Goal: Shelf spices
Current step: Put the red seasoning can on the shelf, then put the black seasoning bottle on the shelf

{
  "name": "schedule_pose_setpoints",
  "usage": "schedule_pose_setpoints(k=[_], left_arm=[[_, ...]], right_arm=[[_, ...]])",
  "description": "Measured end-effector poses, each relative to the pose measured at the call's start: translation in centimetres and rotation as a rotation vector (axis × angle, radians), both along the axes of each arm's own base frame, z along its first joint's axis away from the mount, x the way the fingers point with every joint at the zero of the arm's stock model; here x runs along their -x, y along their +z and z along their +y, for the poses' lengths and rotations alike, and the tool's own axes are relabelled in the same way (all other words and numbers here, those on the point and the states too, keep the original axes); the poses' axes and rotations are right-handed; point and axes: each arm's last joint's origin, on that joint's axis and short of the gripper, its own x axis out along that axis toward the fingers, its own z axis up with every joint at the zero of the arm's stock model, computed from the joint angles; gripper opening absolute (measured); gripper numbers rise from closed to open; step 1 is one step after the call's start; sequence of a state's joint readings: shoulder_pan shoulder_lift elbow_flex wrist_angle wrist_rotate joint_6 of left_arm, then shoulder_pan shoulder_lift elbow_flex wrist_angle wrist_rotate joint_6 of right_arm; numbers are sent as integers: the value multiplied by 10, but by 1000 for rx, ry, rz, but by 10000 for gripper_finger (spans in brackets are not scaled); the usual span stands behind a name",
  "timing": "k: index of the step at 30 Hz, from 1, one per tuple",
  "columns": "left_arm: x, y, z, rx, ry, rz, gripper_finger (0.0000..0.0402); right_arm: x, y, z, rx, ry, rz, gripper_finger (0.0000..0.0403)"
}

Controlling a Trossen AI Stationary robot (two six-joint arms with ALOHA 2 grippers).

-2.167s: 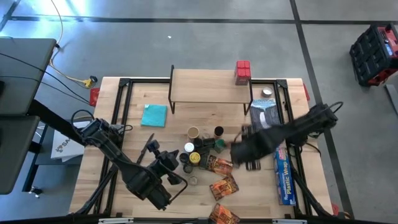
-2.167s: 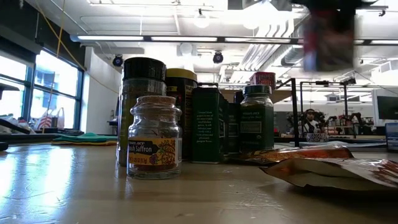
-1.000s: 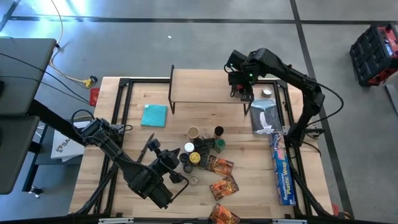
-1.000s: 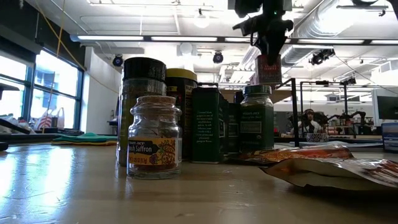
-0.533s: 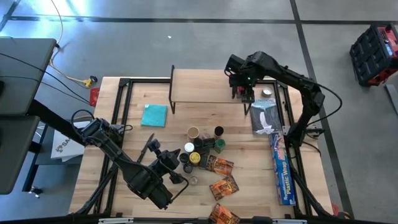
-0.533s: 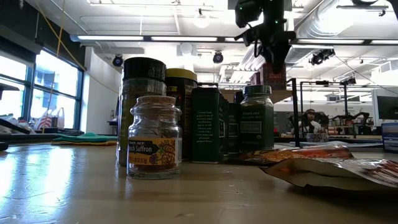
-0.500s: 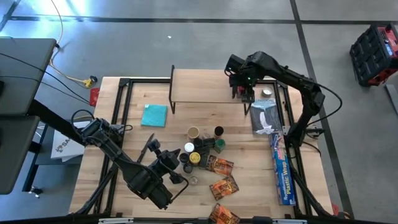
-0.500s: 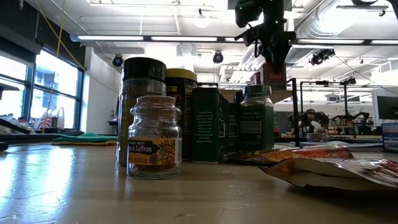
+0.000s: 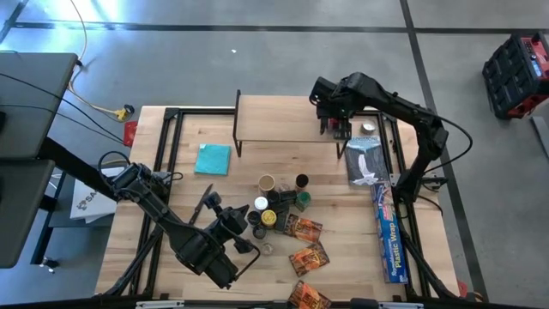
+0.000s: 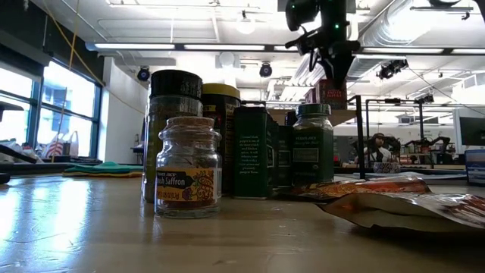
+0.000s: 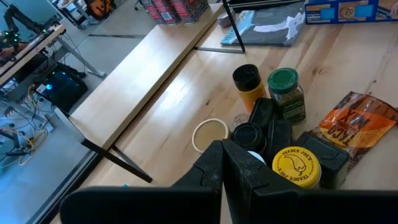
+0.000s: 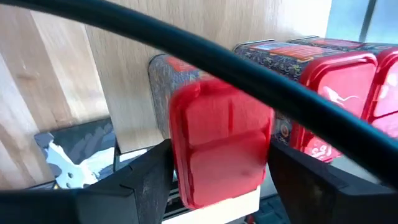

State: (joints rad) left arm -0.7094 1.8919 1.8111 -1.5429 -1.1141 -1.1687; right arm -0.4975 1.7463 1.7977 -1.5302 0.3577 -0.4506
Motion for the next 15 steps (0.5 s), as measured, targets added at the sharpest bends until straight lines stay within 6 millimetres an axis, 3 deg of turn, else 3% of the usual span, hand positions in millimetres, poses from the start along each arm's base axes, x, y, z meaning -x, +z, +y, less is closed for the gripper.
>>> schedule_pose_setpoints(k=[15], left_arm=[[0,0,0,3,1,-4,0]], right_arm=[[-3,4,19,64,91,79,248]])
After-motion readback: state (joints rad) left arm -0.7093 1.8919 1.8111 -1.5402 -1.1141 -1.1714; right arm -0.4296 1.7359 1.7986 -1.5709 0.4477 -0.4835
